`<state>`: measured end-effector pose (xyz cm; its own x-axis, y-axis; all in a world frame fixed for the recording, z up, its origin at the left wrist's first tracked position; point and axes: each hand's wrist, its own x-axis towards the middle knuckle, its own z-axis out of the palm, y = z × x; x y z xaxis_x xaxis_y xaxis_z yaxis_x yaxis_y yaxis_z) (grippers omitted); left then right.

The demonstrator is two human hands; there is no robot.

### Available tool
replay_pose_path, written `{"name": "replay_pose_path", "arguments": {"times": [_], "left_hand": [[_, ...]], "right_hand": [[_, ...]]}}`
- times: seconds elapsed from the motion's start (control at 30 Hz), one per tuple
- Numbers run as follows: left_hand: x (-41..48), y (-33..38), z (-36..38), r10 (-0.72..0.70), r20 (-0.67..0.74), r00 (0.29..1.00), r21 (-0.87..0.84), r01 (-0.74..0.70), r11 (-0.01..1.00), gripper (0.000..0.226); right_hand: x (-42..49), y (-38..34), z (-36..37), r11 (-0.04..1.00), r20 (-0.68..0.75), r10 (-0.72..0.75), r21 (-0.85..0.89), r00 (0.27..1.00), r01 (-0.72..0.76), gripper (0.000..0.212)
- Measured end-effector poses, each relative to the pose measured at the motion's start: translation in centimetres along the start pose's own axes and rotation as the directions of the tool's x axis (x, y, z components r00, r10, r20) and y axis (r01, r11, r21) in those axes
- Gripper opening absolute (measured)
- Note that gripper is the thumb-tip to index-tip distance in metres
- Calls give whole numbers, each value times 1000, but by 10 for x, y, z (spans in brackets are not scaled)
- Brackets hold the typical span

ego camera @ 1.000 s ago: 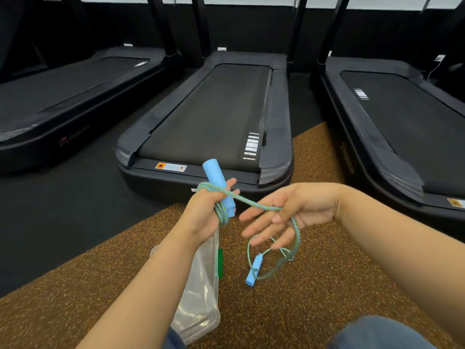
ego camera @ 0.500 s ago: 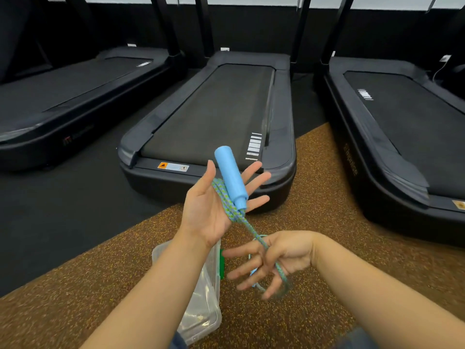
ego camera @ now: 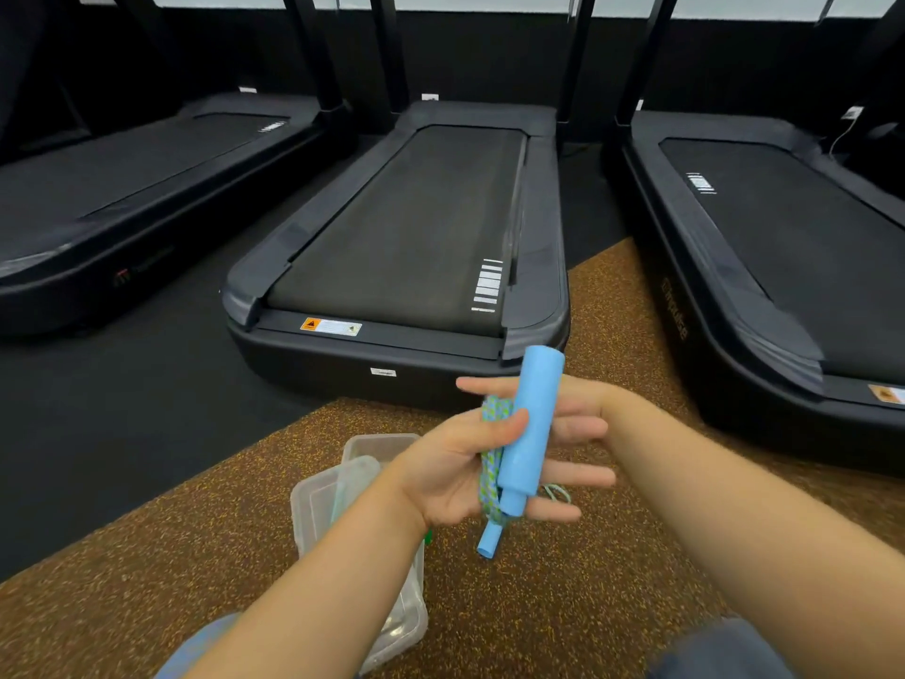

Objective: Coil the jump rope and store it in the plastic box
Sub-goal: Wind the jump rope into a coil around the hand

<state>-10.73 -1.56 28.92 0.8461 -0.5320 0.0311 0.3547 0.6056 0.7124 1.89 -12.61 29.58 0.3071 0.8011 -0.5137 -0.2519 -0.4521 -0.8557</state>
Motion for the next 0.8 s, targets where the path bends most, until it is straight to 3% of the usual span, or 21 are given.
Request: {"name": "replay_pose_path", "arguments": {"times": [0.07,0.17,0.33,0.4,0.47,0.53,0.6,0.63,0.7,0.73,0.8], "left_hand": [[-1,-2,-9,-94,25,995,59,93,994,54],[-4,-1,-21,-203,-18,979,117,203,972,60],[-8,9,-34,-220,-332,917,231,305,924,47],[-7,13,-36,-171,-509,844,316,368,875,28],[-4,13,-35,-77,-680,729,472,515,715,21],[1,10,-41,132,-765,631,599,619,508,36],[6,3,-52,332,-751,570,659,627,415,61],[9,1,-57,388,-752,533,659,609,441,64],[12,0,-64,375,-797,473,586,458,668,57],[14,1,-64,315,-818,482,506,341,792,48],[14,7,-57,209,-813,543,329,133,935,33]], "right_hand": [[-2,-18,-8,999,77,33,16,996,-35,63],[-1,-32,-33,1000,-15,-14,17,1000,14,53],[-14,-46,-51,989,-39,74,-123,997,-78,43],[-17,-47,-48,967,-37,155,-197,987,-160,40],[-19,-48,-44,936,-34,218,-275,975,-219,38],[-22,-50,-36,920,-1,250,-312,968,-238,36],[-24,-50,-26,918,66,261,-326,963,-227,35],[-25,-49,-21,918,100,264,-332,959,-218,34],[-25,-43,-12,916,164,277,-344,947,-208,34],[-24,-38,-8,915,185,284,-344,941,-209,35],[-23,-29,-2,917,217,295,-337,930,-212,35]]}}
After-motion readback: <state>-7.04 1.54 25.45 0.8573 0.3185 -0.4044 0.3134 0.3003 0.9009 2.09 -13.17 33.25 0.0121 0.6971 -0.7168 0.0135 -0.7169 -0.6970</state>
